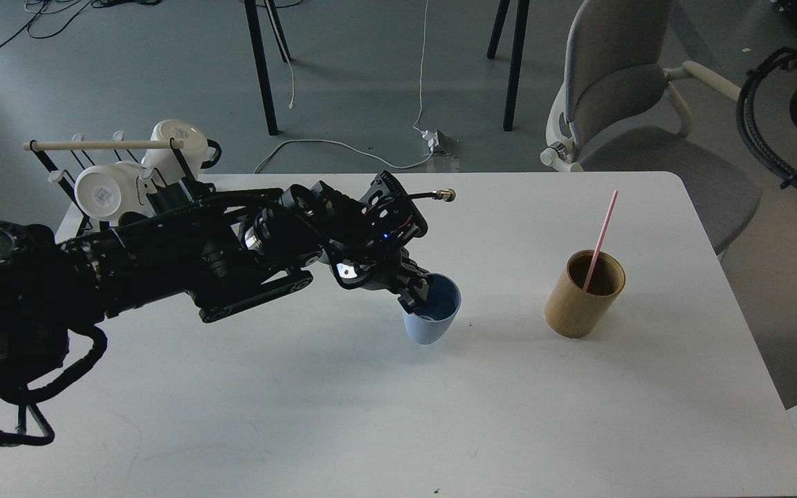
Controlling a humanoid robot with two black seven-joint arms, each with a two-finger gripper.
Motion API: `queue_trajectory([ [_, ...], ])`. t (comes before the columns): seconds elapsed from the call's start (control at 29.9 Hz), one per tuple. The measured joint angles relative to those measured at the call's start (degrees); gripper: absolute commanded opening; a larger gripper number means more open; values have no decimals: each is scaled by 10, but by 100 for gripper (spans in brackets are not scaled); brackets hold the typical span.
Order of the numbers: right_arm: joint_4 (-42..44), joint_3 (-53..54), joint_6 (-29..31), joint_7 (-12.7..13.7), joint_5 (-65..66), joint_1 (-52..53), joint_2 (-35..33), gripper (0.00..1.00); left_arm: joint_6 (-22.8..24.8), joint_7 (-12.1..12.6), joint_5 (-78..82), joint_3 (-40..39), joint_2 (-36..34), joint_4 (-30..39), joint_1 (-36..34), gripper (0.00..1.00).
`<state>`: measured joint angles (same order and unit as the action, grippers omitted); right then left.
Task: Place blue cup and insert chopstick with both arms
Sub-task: 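Carry the blue cup toward the tan cup and lower it onto the table, then open the left gripper and raise the left arm away from the cup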
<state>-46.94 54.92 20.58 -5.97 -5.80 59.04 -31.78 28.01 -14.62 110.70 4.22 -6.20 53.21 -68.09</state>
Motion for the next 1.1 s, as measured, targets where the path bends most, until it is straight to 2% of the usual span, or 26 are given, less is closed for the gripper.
queue_trajectory([
  [0.17,-1,1,5,0,-1,-3,-4,99,0,1,3,3,6,-15,12,9],
  [0.27,-7,1,6,-1,-1,-5,-4,99,0,1,3,3,7,-21,15,21],
  [0.43,-11,-1,6,-1,0,-7,-5,99,0,0,-3,0,8,-22,14,23],
  [0.5,-11,-1,7,-1,0,-7,-6,99,0,-1,-4,-3,7,-22,10,35],
  [0.6,-12,-15,8,0,3,-7,-13,99,0,-3,-7,-8,2,-21,9,82],
  [0.64,-13,-24,8,0,3,-7,-20,99,0,-3,-11,-13,0,-21,9,86],
  [0.74,-35,-58,6,0,7,-6,-54,99,0,-2,-55,-58,-7,-20,9,87],
  [0.84,-58,-95,-5,0,19,-2,-86,99,0,-3,-120,-113,-30,-20,11,96],
  [0.94,-82,-125,-13,6,35,0,-113,98,0,-8,-207,-173,-64,-18,12,98],
  [1.1,-174,-173,-39,13,140,0,-178,97,0,-8,-438,-278,-115,-23,27,100],
])
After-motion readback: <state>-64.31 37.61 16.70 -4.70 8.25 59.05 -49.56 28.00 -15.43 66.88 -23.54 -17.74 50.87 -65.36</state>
